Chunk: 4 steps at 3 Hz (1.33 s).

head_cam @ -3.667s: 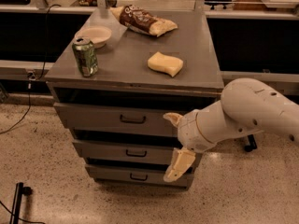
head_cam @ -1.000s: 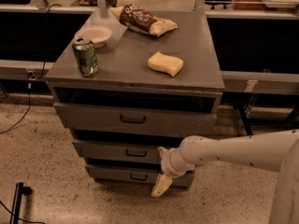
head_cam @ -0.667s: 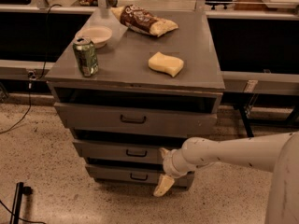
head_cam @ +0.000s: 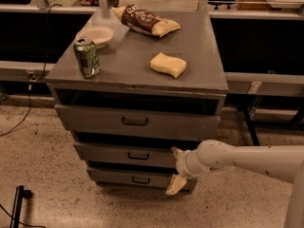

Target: Open middle drawer

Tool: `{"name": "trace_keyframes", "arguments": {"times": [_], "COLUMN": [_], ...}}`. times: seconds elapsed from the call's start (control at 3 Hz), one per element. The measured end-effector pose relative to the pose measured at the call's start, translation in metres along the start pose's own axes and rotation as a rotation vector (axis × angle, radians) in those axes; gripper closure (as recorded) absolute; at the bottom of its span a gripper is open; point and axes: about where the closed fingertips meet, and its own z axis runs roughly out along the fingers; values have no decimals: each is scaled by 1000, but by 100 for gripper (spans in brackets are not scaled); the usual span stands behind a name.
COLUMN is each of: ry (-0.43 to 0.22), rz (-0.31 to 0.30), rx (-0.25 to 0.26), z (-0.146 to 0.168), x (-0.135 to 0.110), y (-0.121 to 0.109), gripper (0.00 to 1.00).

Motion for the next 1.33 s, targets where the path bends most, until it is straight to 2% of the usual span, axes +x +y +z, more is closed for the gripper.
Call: {"name": "trace_keyframes", "arguments": {"times": [0.67,1.33], "ry": [47,93], "rz": [-5,15], "rx": [11,11], "z": [10,33], "x": [23,44], "y": [-29,-43], "gripper": [2,34]}}
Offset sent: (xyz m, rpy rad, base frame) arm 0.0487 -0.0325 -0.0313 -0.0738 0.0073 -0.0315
